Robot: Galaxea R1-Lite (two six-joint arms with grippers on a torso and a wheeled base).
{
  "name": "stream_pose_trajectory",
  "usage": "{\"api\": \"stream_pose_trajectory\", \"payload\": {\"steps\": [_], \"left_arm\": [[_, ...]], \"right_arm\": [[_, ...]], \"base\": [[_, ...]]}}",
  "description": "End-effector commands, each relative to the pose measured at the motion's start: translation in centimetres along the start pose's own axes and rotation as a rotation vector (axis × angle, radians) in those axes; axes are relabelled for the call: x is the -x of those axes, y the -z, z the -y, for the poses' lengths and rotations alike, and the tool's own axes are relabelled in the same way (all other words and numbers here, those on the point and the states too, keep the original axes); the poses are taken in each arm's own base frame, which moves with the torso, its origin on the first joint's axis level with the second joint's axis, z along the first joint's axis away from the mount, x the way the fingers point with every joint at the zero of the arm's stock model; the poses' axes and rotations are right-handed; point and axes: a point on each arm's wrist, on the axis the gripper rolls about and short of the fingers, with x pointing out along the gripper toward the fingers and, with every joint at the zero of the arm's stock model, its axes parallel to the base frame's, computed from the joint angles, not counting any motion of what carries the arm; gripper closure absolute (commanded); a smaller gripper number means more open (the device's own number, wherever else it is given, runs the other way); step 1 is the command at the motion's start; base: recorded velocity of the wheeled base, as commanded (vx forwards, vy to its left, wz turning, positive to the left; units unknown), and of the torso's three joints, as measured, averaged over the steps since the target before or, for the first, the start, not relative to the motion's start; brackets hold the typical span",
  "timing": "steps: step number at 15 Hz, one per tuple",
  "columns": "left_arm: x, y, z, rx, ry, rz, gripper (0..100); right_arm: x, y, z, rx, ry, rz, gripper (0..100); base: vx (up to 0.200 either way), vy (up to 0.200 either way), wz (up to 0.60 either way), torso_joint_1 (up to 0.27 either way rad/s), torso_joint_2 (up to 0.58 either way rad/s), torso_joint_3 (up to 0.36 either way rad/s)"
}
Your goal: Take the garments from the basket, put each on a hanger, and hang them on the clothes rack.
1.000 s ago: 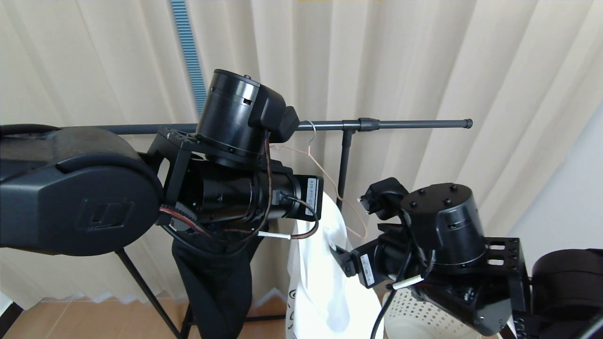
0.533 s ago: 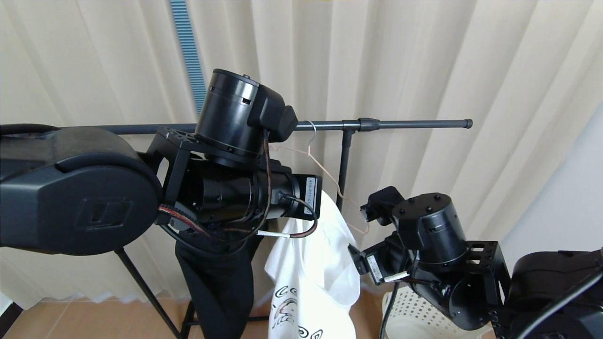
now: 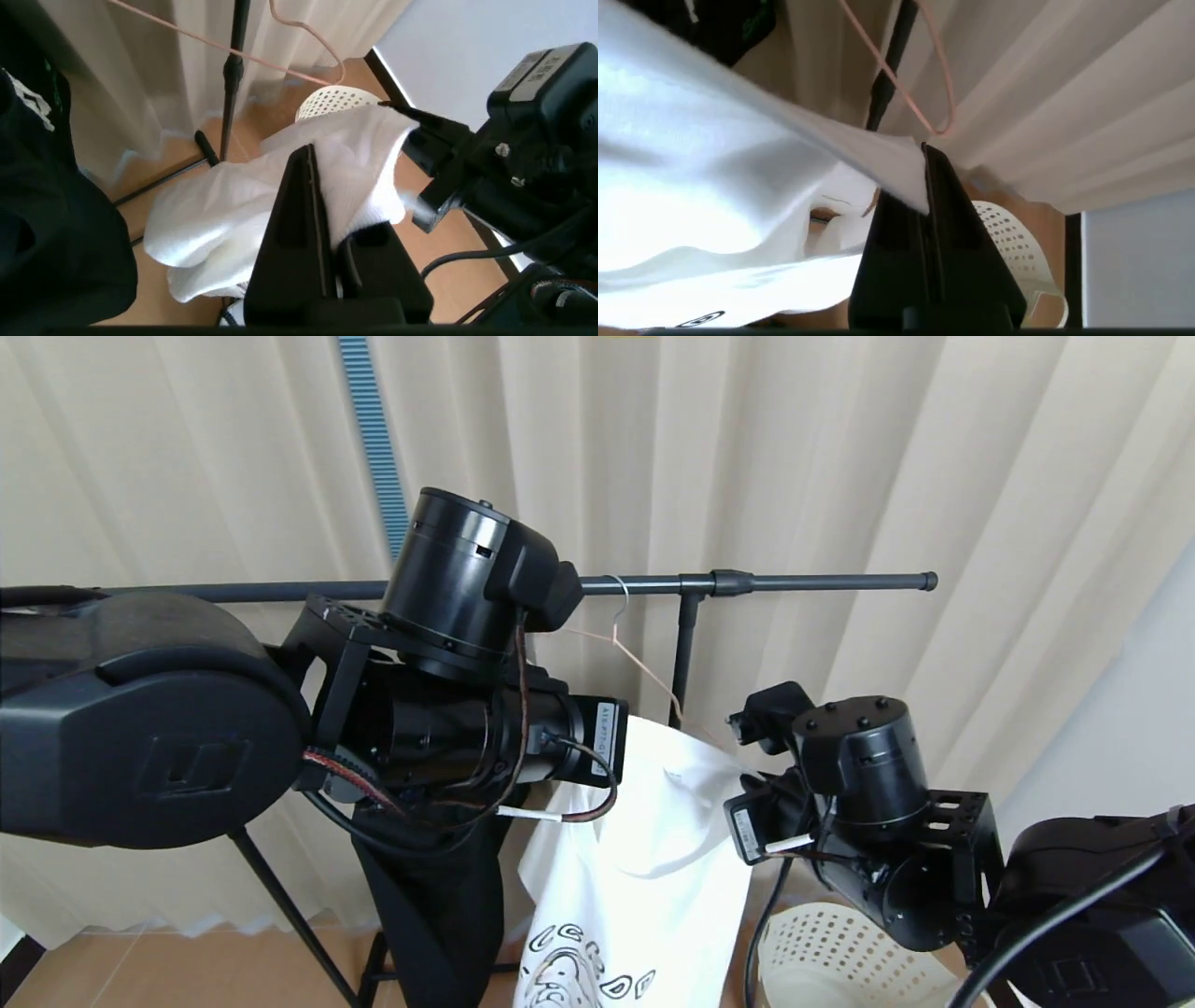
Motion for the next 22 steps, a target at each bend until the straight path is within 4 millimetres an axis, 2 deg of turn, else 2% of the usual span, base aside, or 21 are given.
{"api": "stream_pose_trajectory", "payload": {"steps": [1, 4, 5, 6, 7, 9, 13, 16, 22], "left_arm": [[0.1, 0.1, -0.9, 0.000, -0.032, -0.027, 100], [-0.2, 0.7, -1.6, -0.031, -0.062, -0.087, 100], [-0.4, 0.8, -1.6, -0.040, -0.066, -0.090, 100], [-0.4, 0.8, -1.6, -0.042, -0.066, -0.092, 100], [-0.4, 0.8, -1.6, -0.068, -0.106, -0.083, 100], [-0.2, 1.0, -1.6, -0.076, -0.135, -0.076, 100], [1.8, 0.8, -1.6, -0.075, -0.126, -0.039, 100], [2.5, 0.7, -1.6, -0.074, -0.128, -0.022, 100], [5.3, -0.6, -1.7, -0.064, -0.136, 0.073, 100]], "right_arm": [[1.1, -1.5, 2.1, -0.016, 0.035, 0.051, 100], [3.7, -2.6, 3.4, -0.009, 0.045, 0.093, 100], [4.8, -2.8, 3.2, 0.001, 0.042, 0.099, 100], [4.9, -2.8, 3.2, 0.002, 0.042, 0.100, 100], [6.7, -3.1, 2.6, 0.009, 0.045, 0.131, 100], [8.0, -3.8, 2.4, -0.007, 0.070, 0.174, 100], [8.4, -4.9, 2.5, -0.045, 0.105, 0.215, 100], [8.5, -5.4, 2.5, -0.058, 0.103, 0.227, 100], [8.0, -7.9, 1.8, -0.159, 0.092, 0.279, 100]], "base": [[0.000, 0.000, 0.00, 0.000, 0.00, 0.000], [0.000, 0.000, 0.00, 0.000, 0.00, 0.000], [0.000, 0.000, 0.00, 0.000, 0.00, 0.000], [0.000, 0.000, 0.00, 0.000, 0.00, 0.000], [0.000, 0.000, 0.00, 0.000, 0.00, 0.000], [0.000, 0.000, 0.00, 0.000, 0.00, 0.000], [0.000, 0.000, 0.00, 0.000, 0.00, 0.000], [0.000, 0.000, 0.00, 0.000, 0.00, 0.000], [0.000, 0.000, 0.00, 0.000, 0.00, 0.000]]}}
